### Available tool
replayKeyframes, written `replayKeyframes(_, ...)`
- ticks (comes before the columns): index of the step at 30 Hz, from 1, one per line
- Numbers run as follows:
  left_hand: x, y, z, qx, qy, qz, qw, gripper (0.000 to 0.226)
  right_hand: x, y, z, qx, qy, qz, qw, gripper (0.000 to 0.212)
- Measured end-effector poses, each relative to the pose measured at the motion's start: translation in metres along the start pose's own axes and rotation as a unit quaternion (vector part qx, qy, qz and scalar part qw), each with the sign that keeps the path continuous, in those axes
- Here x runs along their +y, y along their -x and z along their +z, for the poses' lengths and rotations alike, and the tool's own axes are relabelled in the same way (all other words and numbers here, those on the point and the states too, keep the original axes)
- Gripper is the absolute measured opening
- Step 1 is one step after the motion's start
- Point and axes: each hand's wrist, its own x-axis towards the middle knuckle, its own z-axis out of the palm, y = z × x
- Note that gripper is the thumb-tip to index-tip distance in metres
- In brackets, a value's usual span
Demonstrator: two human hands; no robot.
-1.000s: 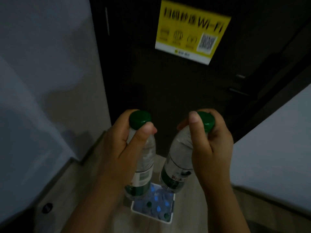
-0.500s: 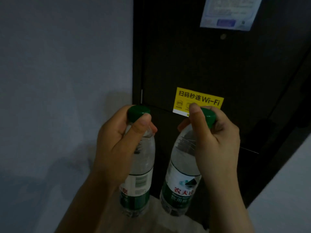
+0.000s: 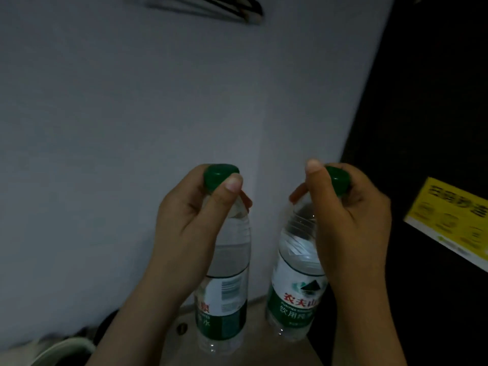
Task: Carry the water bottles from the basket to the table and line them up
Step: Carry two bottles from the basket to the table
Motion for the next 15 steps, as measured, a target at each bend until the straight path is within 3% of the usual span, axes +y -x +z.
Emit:
replayKeyframes(8, 0.041, 0.038, -0.108, 0.156, -0.143, 0.017, 0.977, 0.027, -0.039, 0.039, 0.091, -0.144, -0.076, -0.020, 0.986, 0.036)
replayKeyframes(15, 0.099, 0.099, -0.223, 0.271, -0.237, 0.016, 0.933, 0.028, -0.108, 0.111, 0.188, -0.272, -0.190, -0.051, 0.942, 0.037)
